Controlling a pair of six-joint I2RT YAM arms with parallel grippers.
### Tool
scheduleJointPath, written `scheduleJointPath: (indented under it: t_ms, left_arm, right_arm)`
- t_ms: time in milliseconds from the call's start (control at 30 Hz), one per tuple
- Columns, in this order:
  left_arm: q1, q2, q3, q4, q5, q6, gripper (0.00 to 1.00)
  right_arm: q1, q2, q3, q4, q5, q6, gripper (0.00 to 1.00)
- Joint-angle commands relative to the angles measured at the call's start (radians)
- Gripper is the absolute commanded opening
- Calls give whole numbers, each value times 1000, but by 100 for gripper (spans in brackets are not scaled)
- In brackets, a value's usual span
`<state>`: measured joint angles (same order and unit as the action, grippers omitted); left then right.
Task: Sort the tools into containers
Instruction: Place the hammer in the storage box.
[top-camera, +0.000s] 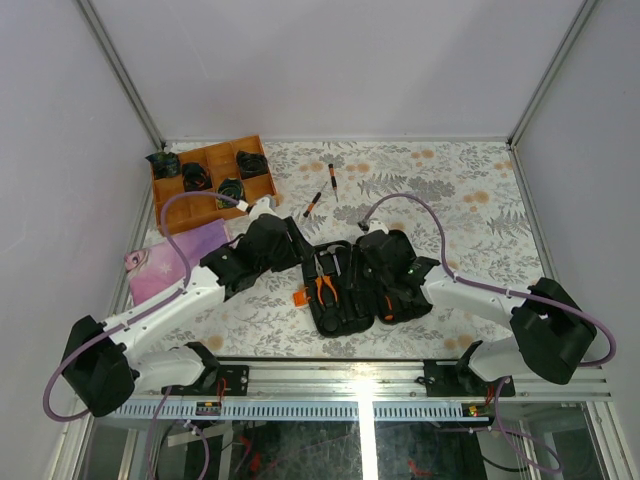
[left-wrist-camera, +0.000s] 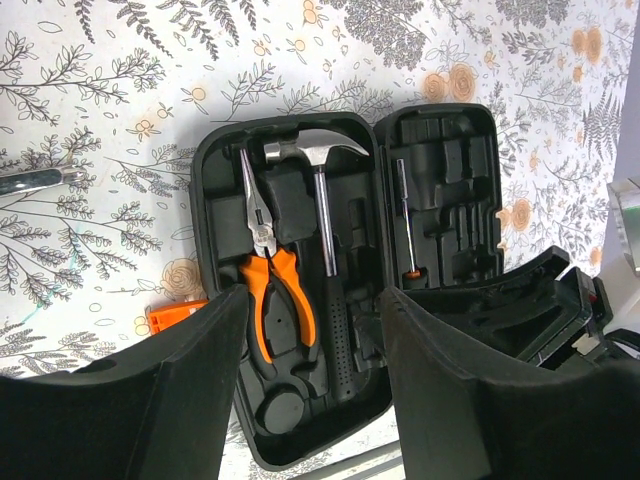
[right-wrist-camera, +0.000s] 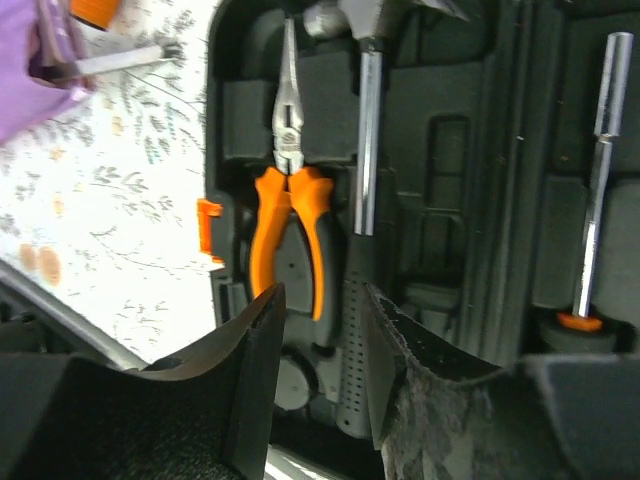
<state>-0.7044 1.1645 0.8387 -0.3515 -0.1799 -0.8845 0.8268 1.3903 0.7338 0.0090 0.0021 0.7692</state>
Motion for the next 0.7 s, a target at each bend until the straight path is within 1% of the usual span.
scheduleJointPath:
  t_ms: [0, 133, 200, 333, 433, 533, 667]
  left_arm:
    - [9, 27, -2, 37, 21, 34, 55]
    - [10, 74, 12, 49, 53, 58, 55]
    - [9, 101, 23, 56, 67, 72, 55]
    - [11, 165, 48, 73, 79, 98, 53]
    - [11, 223, 84, 93, 94, 128, 47]
    - [11, 297, 138, 100, 104, 157, 44]
    - [11, 393, 227, 90, 100, 173, 42]
  right_arm:
    - [-6, -32, 45, -86, 84, -74, 41]
    - [-6, -19, 59, -117, 83, -112, 32]
    - [-7, -13, 56, -110, 63, -129, 30]
    - [-6, 4, 51, -93, 17, -148, 28]
    - [-6, 18, 46, -75, 1, -146, 27]
    - [-6, 31, 42, -69, 7, -141, 26]
    - [-7, 22, 26, -56, 28, -114, 25]
